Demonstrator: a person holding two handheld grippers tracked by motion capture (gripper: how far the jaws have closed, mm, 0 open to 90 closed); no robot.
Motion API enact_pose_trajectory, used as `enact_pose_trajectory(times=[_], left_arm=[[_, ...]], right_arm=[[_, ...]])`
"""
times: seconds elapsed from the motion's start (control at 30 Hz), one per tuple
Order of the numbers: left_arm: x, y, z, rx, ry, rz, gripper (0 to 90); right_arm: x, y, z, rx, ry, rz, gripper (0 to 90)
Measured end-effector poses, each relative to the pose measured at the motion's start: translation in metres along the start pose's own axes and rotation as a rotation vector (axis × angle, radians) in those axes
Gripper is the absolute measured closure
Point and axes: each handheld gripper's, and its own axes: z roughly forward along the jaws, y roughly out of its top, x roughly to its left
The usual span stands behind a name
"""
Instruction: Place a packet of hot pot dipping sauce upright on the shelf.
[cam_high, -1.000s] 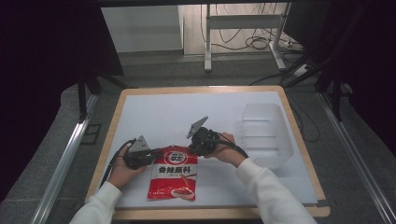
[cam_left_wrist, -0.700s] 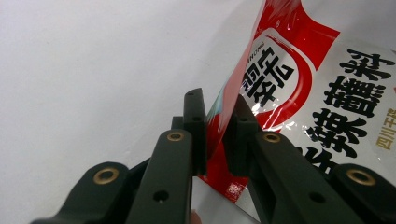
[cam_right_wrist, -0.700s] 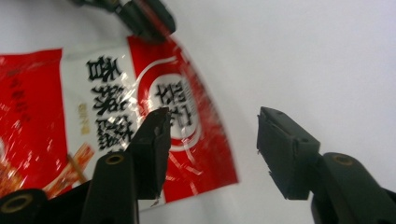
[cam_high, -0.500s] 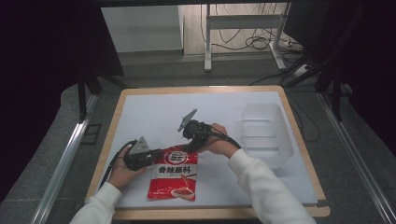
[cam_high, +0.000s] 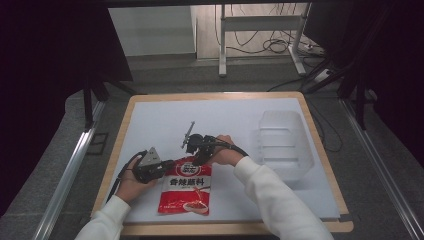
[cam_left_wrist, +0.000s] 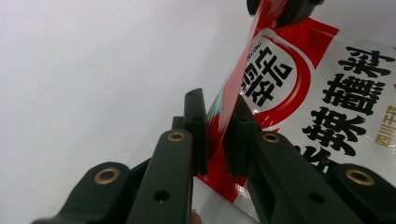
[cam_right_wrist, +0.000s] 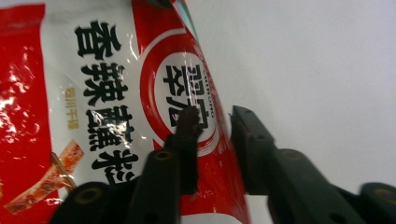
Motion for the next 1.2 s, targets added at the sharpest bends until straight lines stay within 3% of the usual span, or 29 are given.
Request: enact_pose_trajectory(times=[0.2, 0.37, 0.63, 0.7, 0.8, 0.87, 0.93, 1.1, 1.2], left_arm=[[-0.001, 0.0, 0.0, -0.002, 0.002, 0.002, 81.4], [-0.002, 0.0, -0.001, -0.007, 0.005, 0.002, 81.8], [-0.002, 0.001, -0.002, -0.012, 0.005, 0.0, 80.2], [-0.002, 0.001, -0.002, -0.025, 0.018, -0.008, 72.5], [-0.003, 0.002, -0.003, -0.017, 0.023, -0.024, 41.8], [-0.004, 0.002, -0.007, 0.004, 0.019, -0.043, 26.9], [-0.006, -0.001, -0.014, 0.003, 0.024, -0.06, 19.0], [-0.003, -0.006, -0.031, -0.092, 0.047, -0.14, 18.7], [-0.002, -0.007, -0.035, -0.123, 0.064, -0.189, 18.7]], right_arm=[[-0.002, 0.0, 0.004, 0.02, 0.0, -0.003, 84.5], [0.0, 0.001, 0.003, 0.018, -0.011, -0.032, 86.3], [0.002, 0.0, 0.002, 0.011, -0.014, -0.035, 87.5], [0.002, 0.0, 0.001, 0.009, -0.018, -0.042, 88.1], [0.005, 0.001, -0.003, 0.003, -0.017, -0.049, 88.4], [0.008, 0.0, -0.008, 0.002, -0.019, -0.046, 88.5], [0.01, 0.0, -0.015, -0.005, -0.025, -0.053, 88.5], [0.012, -0.004, -0.038, -0.056, -0.039, -0.037, 88.5], [0.012, -0.008, -0.055, -0.098, -0.041, -0.031, 88.5]])
